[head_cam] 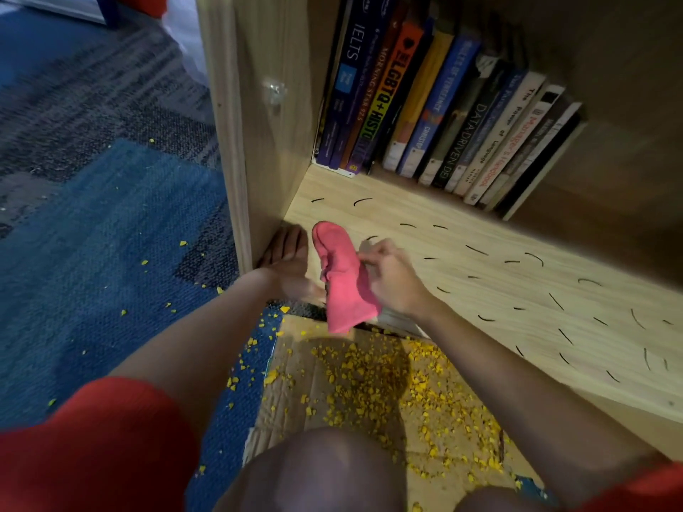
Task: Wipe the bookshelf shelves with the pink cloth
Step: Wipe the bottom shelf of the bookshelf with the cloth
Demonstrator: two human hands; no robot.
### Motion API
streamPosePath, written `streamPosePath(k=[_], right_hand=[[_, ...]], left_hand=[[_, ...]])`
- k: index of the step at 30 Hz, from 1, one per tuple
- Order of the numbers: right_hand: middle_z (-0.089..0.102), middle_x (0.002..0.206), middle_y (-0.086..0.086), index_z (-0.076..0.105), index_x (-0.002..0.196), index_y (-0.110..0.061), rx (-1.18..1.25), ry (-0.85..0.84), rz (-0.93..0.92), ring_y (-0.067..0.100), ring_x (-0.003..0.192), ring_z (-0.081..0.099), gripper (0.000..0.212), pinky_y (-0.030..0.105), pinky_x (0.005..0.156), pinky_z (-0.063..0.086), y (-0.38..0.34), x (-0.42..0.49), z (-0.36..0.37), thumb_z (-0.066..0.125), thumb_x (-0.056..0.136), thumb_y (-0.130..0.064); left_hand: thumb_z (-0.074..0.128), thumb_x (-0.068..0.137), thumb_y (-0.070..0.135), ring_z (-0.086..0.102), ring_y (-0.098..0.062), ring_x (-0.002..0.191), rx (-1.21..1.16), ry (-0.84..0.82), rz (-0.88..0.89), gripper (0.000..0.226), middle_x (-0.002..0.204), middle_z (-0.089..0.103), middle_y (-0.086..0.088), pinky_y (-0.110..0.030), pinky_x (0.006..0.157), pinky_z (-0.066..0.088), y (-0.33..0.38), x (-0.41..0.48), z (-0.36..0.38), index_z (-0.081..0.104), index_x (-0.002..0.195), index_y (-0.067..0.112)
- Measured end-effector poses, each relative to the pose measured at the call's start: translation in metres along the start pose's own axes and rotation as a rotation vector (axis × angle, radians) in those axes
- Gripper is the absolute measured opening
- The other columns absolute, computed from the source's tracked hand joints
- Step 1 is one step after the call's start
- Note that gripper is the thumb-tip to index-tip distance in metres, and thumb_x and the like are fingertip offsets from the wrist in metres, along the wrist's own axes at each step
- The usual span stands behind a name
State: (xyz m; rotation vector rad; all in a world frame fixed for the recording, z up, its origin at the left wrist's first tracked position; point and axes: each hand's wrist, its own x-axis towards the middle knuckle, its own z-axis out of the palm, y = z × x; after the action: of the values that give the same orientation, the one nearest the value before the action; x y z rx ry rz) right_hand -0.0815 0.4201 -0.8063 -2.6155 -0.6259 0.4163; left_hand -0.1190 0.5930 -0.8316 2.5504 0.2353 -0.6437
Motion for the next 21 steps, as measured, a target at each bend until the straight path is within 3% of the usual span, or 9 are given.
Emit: streamPosePath(k=[3, 5, 7, 9, 12, 15, 17, 19, 21], right_hand=[[0.053, 0.118, 0.016, 0.045, 0.138, -0.005, 0.027, -0.213, -0.049, 0.036, 0.116, 0.047, 0.053, 0.039, 0.101, 0.036, -0.01, -0.009, 0.012, 0.041, 0.087, 0.007], [0.053, 0.129, 0.011, 0.041, 0.142, -0.018, 0.065, -0.164, -0.048, 0.034, 0.123, 0.045, 0.058, 0.042, 0.103, 0.036, -0.016, -0.007, 0.004, 0.037, 0.088, 0.004], [0.043, 0.143, 0.006, 0.038, 0.143, -0.024, 0.007, -0.061, 0.075, 0.03, 0.133, 0.035, 0.059, 0.045, 0.107, 0.028, -0.016, -0.006, -0.011, 0.034, 0.089, -0.002], [0.044, 0.14, 0.009, 0.045, 0.138, -0.019, -0.104, 0.023, 0.158, 0.03, 0.131, 0.034, 0.047, 0.041, 0.103, 0.028, -0.013, -0.009, -0.018, 0.034, 0.093, -0.009], [0.039, 0.141, 0.01, 0.043, 0.138, -0.012, -0.283, -0.014, 0.091, 0.031, 0.128, 0.034, 0.046, 0.038, 0.101, 0.031, -0.013, -0.016, -0.014, 0.039, 0.092, -0.009], [0.035, 0.144, 0.011, 0.034, 0.14, -0.007, -0.335, -0.064, -0.007, 0.03, 0.13, 0.032, 0.047, 0.035, 0.105, 0.028, -0.009, -0.01, 0.0, 0.037, 0.094, -0.016], [0.038, 0.139, 0.015, 0.039, 0.136, -0.002, -0.24, 0.002, 0.03, 0.032, 0.126, 0.035, 0.047, 0.034, 0.104, 0.028, -0.012, -0.007, 0.018, 0.031, 0.095, -0.026], [0.046, 0.132, 0.018, 0.046, 0.129, 0.002, -0.239, 0.112, 0.055, 0.035, 0.12, 0.043, 0.056, 0.037, 0.103, 0.034, -0.013, -0.006, 0.041, 0.026, 0.09, -0.033], [0.053, 0.124, 0.017, 0.051, 0.124, 0.002, -0.25, 0.198, 0.054, 0.035, 0.114, 0.048, 0.058, 0.04, 0.1, 0.039, -0.007, -0.003, 0.055, 0.027, 0.087, -0.035]], left_hand=[[0.053, 0.07, 0.039, 0.008, -0.023, 0.144, -0.364, 0.086, -0.033, 0.089, 0.157, 0.008, -0.008, -0.032, 0.116, 0.013, 0.004, -0.005, -0.007, 0.02, 0.148, 0.01], [0.043, 0.076, 0.038, 0.021, -0.028, 0.139, -0.43, 0.194, -0.061, 0.074, 0.153, 0.019, -0.013, -0.033, 0.113, 0.02, 0.013, -0.012, -0.007, 0.03, 0.146, 0.014], [0.039, 0.095, 0.024, 0.015, -0.032, 0.14, -0.339, 0.269, -0.045, 0.062, 0.154, 0.01, -0.015, -0.039, 0.114, 0.015, 0.027, -0.016, -0.001, 0.014, 0.15, 0.015], [0.037, 0.098, 0.023, 0.015, -0.032, 0.139, -0.26, 0.372, 0.029, 0.057, 0.152, 0.013, -0.016, -0.041, 0.113, 0.016, 0.045, -0.022, 0.01, 0.014, 0.15, 0.013], [0.039, 0.095, 0.026, 0.005, -0.035, 0.14, 0.005, 0.274, 0.111, 0.056, 0.151, 0.009, -0.015, -0.044, 0.115, 0.012, 0.054, -0.026, 0.023, 0.023, 0.147, 0.012], [0.043, 0.091, 0.02, 0.004, -0.037, 0.141, 0.143, 0.207, 0.116, 0.065, 0.154, 0.001, -0.015, -0.044, 0.114, 0.016, 0.033, -0.023, 0.013, 0.014, 0.149, 0.011], [0.045, 0.092, 0.023, 0.003, -0.038, 0.142, 0.33, 0.186, 0.115, 0.071, 0.155, -0.001, -0.016, -0.046, 0.115, 0.014, 0.017, -0.016, 0.001, 0.008, 0.15, 0.008], [0.046, 0.092, 0.029, 0.003, -0.042, 0.141, 0.55, 0.201, 0.103, 0.07, 0.153, 0.005, -0.024, -0.05, 0.115, 0.007, 0.007, -0.004, -0.005, 0.014, 0.146, 0.0], [0.039, 0.094, 0.028, 0.005, -0.045, 0.14, 0.61, 0.219, 0.064, 0.064, 0.151, 0.008, -0.029, -0.054, 0.115, 0.005, 0.007, 0.012, -0.005, 0.018, 0.142, -0.008]])
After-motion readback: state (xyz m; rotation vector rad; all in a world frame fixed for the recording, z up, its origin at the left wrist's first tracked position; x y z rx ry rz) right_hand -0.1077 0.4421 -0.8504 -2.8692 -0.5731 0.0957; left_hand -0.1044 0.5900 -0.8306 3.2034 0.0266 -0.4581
